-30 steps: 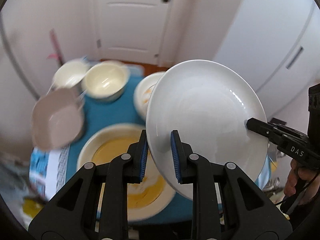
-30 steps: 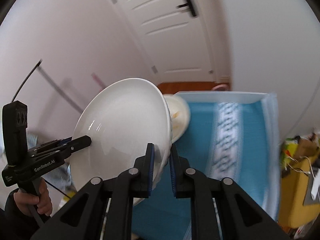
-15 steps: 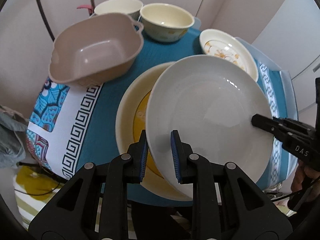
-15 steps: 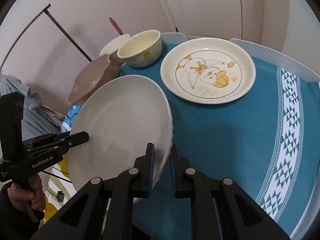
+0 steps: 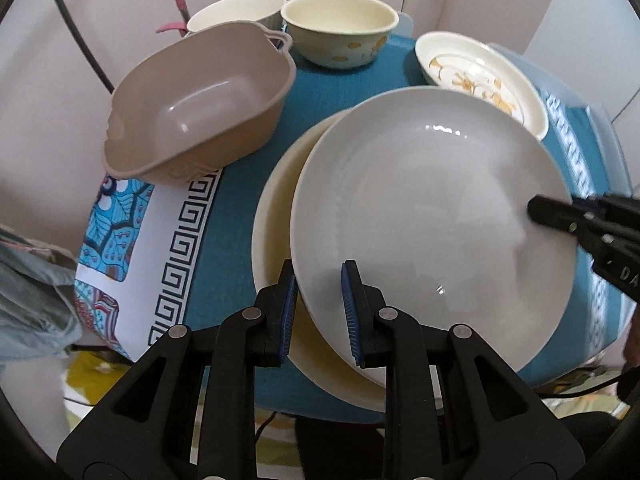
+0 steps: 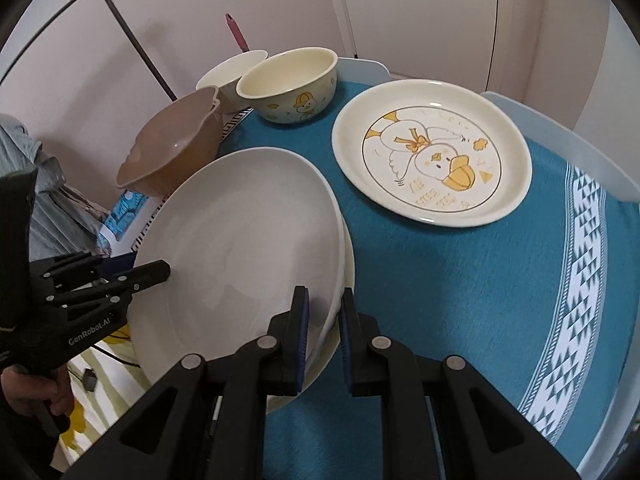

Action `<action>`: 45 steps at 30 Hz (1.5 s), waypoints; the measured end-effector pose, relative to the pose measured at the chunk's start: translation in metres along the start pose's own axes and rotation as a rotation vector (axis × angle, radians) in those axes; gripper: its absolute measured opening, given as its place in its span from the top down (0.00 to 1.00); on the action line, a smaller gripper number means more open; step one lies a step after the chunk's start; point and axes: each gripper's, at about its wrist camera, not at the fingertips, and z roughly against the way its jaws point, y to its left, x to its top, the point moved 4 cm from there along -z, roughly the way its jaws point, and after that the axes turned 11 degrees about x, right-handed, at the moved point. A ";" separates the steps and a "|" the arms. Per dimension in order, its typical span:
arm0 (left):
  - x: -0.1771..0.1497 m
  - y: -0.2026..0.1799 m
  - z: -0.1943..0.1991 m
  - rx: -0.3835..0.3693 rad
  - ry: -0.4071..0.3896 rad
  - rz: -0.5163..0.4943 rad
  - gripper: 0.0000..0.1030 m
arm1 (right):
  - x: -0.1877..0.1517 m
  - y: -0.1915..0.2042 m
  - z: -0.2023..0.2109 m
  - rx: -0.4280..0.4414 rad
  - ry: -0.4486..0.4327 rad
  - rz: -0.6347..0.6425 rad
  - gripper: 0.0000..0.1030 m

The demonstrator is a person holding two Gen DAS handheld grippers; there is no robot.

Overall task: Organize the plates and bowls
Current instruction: 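Lower the white plate onto the yellow plate and open both grippers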

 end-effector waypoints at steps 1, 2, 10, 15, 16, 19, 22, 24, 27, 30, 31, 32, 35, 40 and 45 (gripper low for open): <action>-0.001 -0.001 -0.001 0.004 0.003 -0.004 0.81 | 0.000 0.000 -0.001 -0.008 0.000 0.008 0.87; -0.001 -0.002 -0.002 0.006 0.006 -0.006 0.81 | 0.000 0.000 -0.001 -0.017 0.002 0.016 0.87; 0.003 -0.006 0.000 0.070 -0.020 -0.041 0.81 | -0.001 -0.002 -0.001 -0.036 0.005 0.036 0.87; 0.004 -0.010 0.000 0.131 -0.026 -0.079 0.81 | -0.001 0.000 -0.002 -0.043 0.011 0.063 0.87; 0.004 -0.011 0.000 0.137 -0.026 -0.083 0.81 | -0.002 0.001 -0.002 -0.046 0.010 0.067 0.87; 0.004 -0.013 0.000 0.168 -0.030 -0.102 0.81 | -0.002 0.002 -0.003 -0.058 0.013 0.088 0.87; 0.004 -0.017 0.002 0.217 -0.045 -0.133 0.81 | -0.003 0.004 -0.004 -0.071 0.018 0.112 0.87; 0.004 -0.019 0.003 0.254 -0.055 -0.153 0.81 | -0.003 0.006 -0.004 -0.080 0.019 0.131 0.87; 0.003 -0.019 0.002 0.280 -0.063 -0.163 0.81 | -0.004 0.008 -0.005 -0.080 0.021 0.145 0.87; 0.004 -0.017 0.002 0.303 -0.066 -0.173 0.81 | -0.004 0.010 -0.006 -0.068 0.023 0.151 0.87; 0.005 -0.017 0.002 0.299 -0.067 -0.172 0.81 | -0.004 0.011 -0.006 -0.074 0.023 0.155 0.87; 0.005 -0.017 0.002 0.299 -0.067 -0.173 0.81 | -0.004 0.011 -0.007 -0.080 0.023 0.160 0.87; 0.003 -0.018 0.002 0.307 -0.068 -0.177 0.81 | -0.004 0.009 -0.007 -0.073 0.022 0.153 0.87; 0.005 -0.018 0.002 0.298 -0.060 -0.172 0.81 | -0.004 0.010 -0.007 -0.073 0.022 0.152 0.87; 0.013 -0.010 0.024 0.285 -0.080 -0.124 0.81 | -0.001 0.006 0.010 -0.051 -0.020 0.098 0.87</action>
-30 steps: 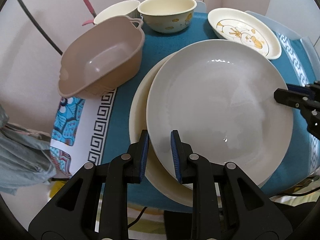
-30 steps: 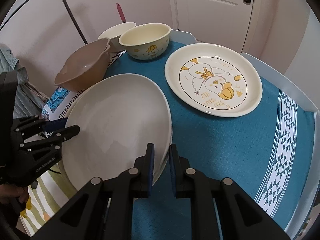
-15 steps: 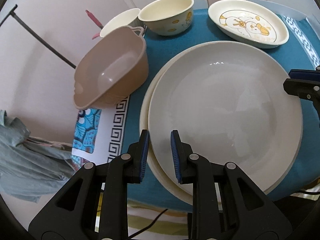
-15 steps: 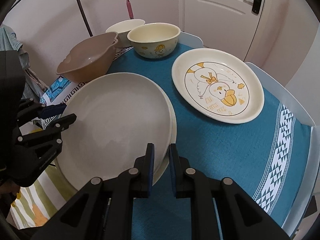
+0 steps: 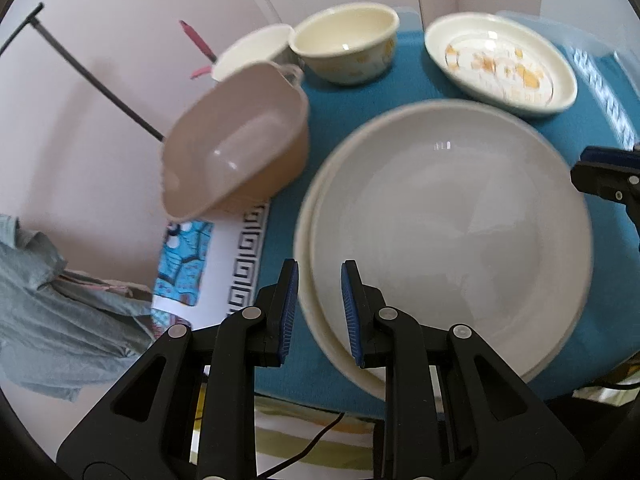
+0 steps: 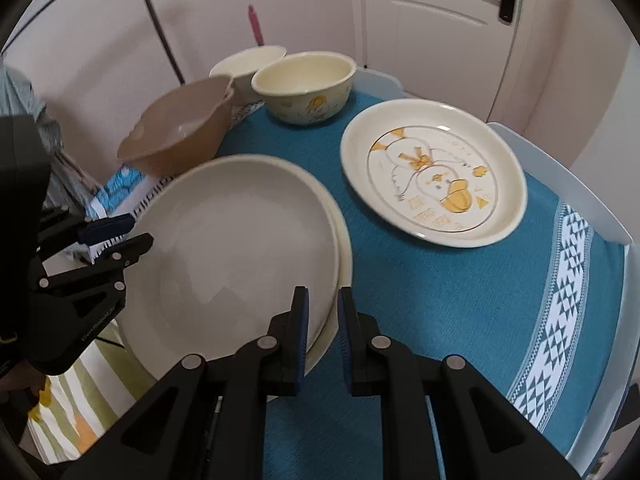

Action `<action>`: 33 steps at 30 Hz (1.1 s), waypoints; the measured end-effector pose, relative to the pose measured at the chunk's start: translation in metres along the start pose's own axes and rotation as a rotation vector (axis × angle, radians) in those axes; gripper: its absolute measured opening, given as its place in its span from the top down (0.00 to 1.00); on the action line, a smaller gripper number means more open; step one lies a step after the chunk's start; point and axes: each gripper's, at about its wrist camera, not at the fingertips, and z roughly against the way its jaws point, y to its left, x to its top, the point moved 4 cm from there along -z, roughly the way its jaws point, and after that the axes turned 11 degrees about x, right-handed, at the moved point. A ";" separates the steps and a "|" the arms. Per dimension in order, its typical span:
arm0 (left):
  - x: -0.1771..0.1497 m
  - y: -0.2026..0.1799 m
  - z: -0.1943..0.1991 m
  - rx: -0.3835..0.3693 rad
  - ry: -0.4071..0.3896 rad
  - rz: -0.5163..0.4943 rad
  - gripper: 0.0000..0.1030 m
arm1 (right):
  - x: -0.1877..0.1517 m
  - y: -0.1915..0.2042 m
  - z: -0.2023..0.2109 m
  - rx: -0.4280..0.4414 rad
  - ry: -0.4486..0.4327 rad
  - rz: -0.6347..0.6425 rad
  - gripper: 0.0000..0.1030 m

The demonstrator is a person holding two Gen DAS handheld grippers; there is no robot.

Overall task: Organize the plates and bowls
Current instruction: 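Lower the white plate onto the yellow plate and open both grippers, then grasp the rim of the white duck-print plate with both grippers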

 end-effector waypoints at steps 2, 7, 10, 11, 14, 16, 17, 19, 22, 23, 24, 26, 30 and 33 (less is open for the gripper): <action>0.006 0.008 0.013 -0.017 -0.012 0.036 0.81 | 0.002 -0.005 0.013 0.010 -0.027 -0.021 0.87; 0.032 0.030 0.058 -0.058 -0.089 0.149 0.80 | 0.007 -0.023 0.055 0.076 -0.095 -0.087 0.87; 0.050 0.030 0.079 -0.116 -0.123 0.196 0.80 | 0.010 -0.037 0.085 0.093 -0.171 -0.105 0.51; 0.057 0.027 0.083 -0.138 -0.124 0.206 0.78 | 0.013 -0.042 0.097 0.089 -0.204 -0.101 0.32; 0.072 0.015 0.087 -0.173 -0.119 0.222 0.52 | 0.020 -0.057 0.124 0.089 -0.294 -0.078 0.00; 0.080 0.006 0.091 -0.208 -0.139 0.249 0.10 | 0.026 -0.068 0.136 0.083 -0.315 -0.067 0.00; 0.084 0.004 0.095 -0.218 -0.164 0.276 0.01 | 0.028 -0.075 0.140 0.074 -0.320 -0.066 0.00; 0.091 -0.005 0.101 -0.239 -0.186 0.289 0.00 | 0.032 -0.087 0.146 0.064 -0.322 -0.066 0.00; 0.105 -0.025 0.097 -0.250 -0.145 0.250 0.00 | 0.037 -0.103 0.145 0.067 -0.306 -0.076 0.00; 0.109 -0.030 0.094 -0.253 -0.131 0.241 0.00 | 0.041 -0.109 0.143 0.066 -0.296 -0.076 0.00; 0.116 -0.036 0.088 -0.257 -0.112 0.235 0.00 | 0.048 -0.115 0.140 0.064 -0.287 -0.072 0.00; 0.126 -0.043 0.076 -0.271 -0.086 0.238 0.00 | 0.058 -0.125 0.130 0.069 -0.245 -0.065 0.00; 0.143 -0.056 0.039 -0.324 -0.013 0.250 0.00 | 0.078 -0.150 0.101 0.065 -0.133 -0.080 0.00; 0.152 -0.066 0.008 -0.349 0.052 0.268 0.00 | 0.086 -0.168 0.070 0.053 -0.068 -0.115 0.00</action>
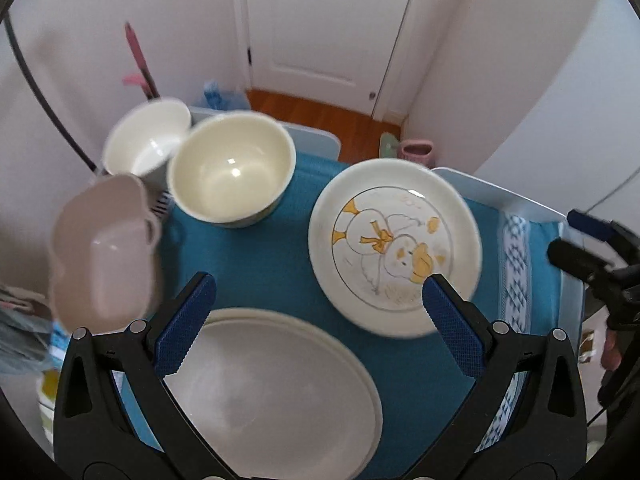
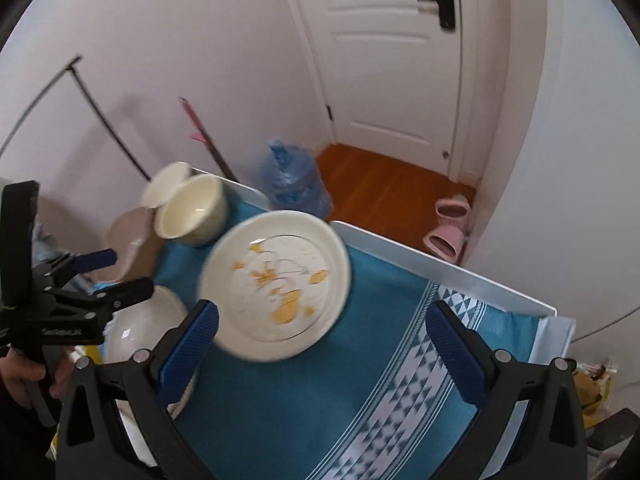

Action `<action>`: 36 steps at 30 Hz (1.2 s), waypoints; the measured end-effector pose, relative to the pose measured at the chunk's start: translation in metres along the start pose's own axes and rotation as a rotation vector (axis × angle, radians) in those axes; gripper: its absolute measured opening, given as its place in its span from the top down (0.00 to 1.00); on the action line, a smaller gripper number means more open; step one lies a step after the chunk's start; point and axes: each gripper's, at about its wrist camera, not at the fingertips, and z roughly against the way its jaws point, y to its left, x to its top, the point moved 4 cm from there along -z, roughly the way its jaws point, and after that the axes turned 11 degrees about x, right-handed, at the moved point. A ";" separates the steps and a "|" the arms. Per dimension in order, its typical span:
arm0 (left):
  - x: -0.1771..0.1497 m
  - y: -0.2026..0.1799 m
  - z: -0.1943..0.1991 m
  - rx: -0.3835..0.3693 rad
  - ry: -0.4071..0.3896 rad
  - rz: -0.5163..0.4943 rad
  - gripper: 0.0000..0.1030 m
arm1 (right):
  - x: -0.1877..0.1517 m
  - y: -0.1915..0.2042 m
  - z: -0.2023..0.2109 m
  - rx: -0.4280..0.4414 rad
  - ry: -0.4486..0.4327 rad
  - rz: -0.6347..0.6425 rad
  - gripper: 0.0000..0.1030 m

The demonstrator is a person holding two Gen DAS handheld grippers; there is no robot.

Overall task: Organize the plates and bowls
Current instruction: 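Grasp the rim of the white duck-print plate with both grippers, then carry the duck-print plate over the stack and lower it on top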

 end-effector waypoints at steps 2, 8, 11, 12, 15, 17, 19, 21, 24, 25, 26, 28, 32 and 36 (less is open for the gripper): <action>0.003 0.001 -0.020 -0.015 0.035 0.028 0.01 | 0.000 -0.013 -0.026 0.023 0.060 -0.021 0.00; 0.004 -0.005 -0.069 -0.032 0.120 0.040 0.34 | -0.005 -0.037 -0.076 0.140 0.130 -0.079 0.19; 0.001 -0.009 -0.085 -0.063 0.156 0.052 0.50 | -0.008 -0.038 -0.087 0.182 0.148 -0.075 0.44; 0.000 -0.011 -0.088 -0.066 0.164 0.048 0.52 | -0.009 -0.038 -0.091 0.188 0.150 -0.067 0.48; -0.001 -0.014 -0.096 -0.073 0.179 0.042 0.63 | -0.008 -0.039 -0.097 0.195 0.143 -0.066 0.64; -0.002 -0.016 -0.100 -0.082 0.192 0.046 0.71 | -0.007 -0.040 -0.099 0.188 0.138 -0.065 0.72; -0.004 -0.018 -0.103 -0.083 0.201 0.044 0.76 | -0.006 -0.042 -0.101 0.178 0.135 -0.067 0.83; -0.005 -0.020 -0.104 -0.083 0.195 0.041 0.76 | -0.006 -0.044 -0.103 0.178 0.136 -0.077 0.87; -0.006 -0.023 -0.105 -0.080 0.188 0.042 0.76 | -0.005 -0.045 -0.105 0.183 0.132 -0.084 0.89; -0.007 -0.023 -0.105 -0.075 0.183 0.036 0.76 | -0.005 -0.045 -0.105 0.181 0.133 -0.078 0.89; -0.008 -0.023 -0.103 -0.067 0.177 0.029 0.76 | -0.005 -0.044 -0.105 0.178 0.134 -0.073 0.89; -0.009 -0.025 -0.101 -0.053 0.165 0.015 0.76 | -0.005 -0.044 -0.104 0.176 0.130 -0.063 0.89; -0.010 -0.031 -0.093 -0.059 0.131 0.004 0.76 | -0.009 -0.044 -0.100 0.175 0.116 -0.069 0.89; -0.008 -0.036 -0.081 -0.059 0.101 -0.018 0.76 | -0.012 -0.043 -0.087 0.171 0.087 -0.078 0.89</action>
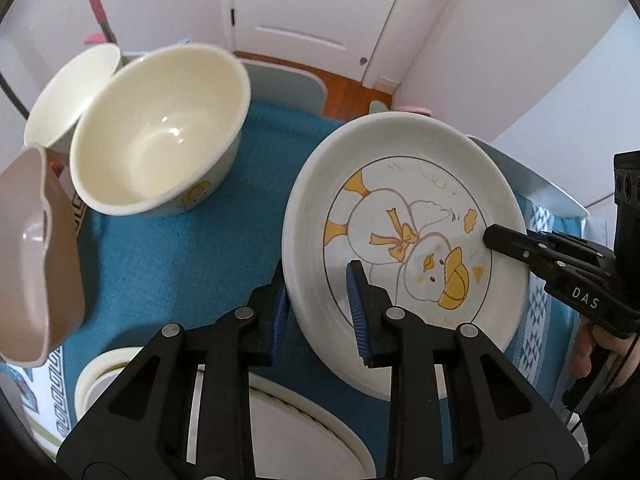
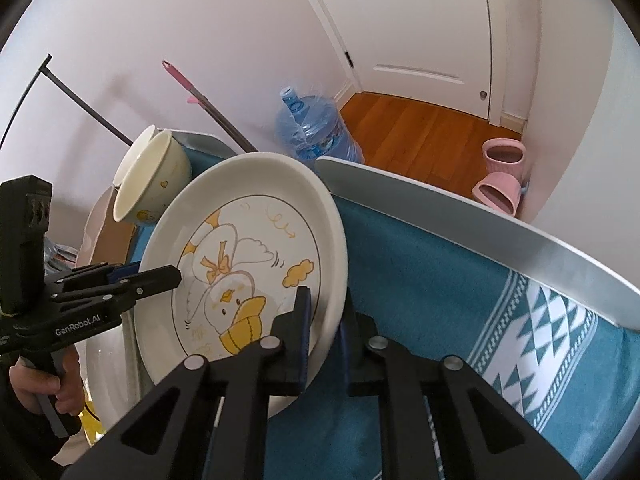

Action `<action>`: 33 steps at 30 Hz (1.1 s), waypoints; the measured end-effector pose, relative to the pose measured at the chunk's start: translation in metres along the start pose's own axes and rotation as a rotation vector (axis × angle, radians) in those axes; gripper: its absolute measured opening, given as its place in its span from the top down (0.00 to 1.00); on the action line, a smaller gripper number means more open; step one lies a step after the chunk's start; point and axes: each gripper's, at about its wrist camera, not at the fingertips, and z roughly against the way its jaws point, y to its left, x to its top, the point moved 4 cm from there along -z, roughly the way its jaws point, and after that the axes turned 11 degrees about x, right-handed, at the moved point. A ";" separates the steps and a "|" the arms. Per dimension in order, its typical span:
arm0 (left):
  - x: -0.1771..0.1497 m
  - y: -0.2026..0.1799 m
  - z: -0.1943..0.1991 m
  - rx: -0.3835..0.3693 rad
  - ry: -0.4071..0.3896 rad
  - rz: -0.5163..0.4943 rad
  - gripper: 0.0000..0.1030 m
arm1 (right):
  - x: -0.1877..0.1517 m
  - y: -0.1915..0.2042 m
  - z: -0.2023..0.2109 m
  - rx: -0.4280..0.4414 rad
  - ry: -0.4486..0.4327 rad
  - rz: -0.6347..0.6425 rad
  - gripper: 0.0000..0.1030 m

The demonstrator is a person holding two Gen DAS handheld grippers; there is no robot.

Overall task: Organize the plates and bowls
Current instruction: 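Carry the duck-print plate over the stack and lower it on top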

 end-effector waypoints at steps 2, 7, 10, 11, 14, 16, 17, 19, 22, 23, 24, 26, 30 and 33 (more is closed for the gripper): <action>0.000 -0.003 0.011 -0.003 -0.022 -0.011 0.76 | 0.000 0.005 0.009 -0.007 -0.013 0.004 0.89; 0.000 0.002 0.046 -0.017 -0.086 -0.019 0.76 | -0.001 0.030 0.040 -0.033 -0.059 0.031 0.89; -0.008 0.026 0.077 -0.024 -0.127 -0.018 0.76 | -0.004 0.048 0.058 -0.034 -0.084 0.032 0.89; -0.011 0.030 0.086 -0.024 -0.140 -0.021 0.76 | -0.006 0.056 0.064 -0.035 -0.093 0.034 0.89; -0.014 0.038 0.109 -0.021 -0.168 -0.025 0.76 | -0.013 0.077 0.076 -0.032 -0.110 0.038 0.89; -0.020 0.042 0.120 -0.021 -0.181 -0.030 0.76 | -0.019 0.087 0.080 -0.031 -0.115 0.038 0.89; -0.024 0.047 0.124 -0.019 -0.186 -0.034 0.76 | -0.023 0.095 0.081 -0.030 -0.118 0.036 0.89; -0.033 0.056 0.131 -0.016 -0.189 -0.042 0.76 | -0.032 0.108 0.079 -0.028 -0.120 0.030 0.89; -0.045 0.080 0.137 -0.027 -0.177 -0.059 0.76 | -0.046 0.126 0.074 -0.036 -0.125 0.017 0.89; -0.049 0.086 0.138 -0.031 -0.171 -0.066 0.76 | -0.051 0.133 0.071 -0.039 -0.127 0.005 0.89; -0.053 0.095 0.137 -0.036 -0.166 -0.081 0.76 | -0.056 0.140 0.068 -0.043 -0.129 -0.010 0.89; -0.066 0.109 0.133 -0.042 -0.158 -0.115 0.76 | -0.067 0.151 0.061 -0.051 -0.134 -0.026 0.89; -0.086 0.130 0.110 -0.052 -0.111 -0.192 0.76 | -0.088 0.170 0.042 -0.081 -0.149 -0.083 0.89; -0.096 0.140 0.090 -0.064 -0.079 -0.251 0.76 | -0.103 0.176 0.025 -0.104 -0.158 -0.132 0.89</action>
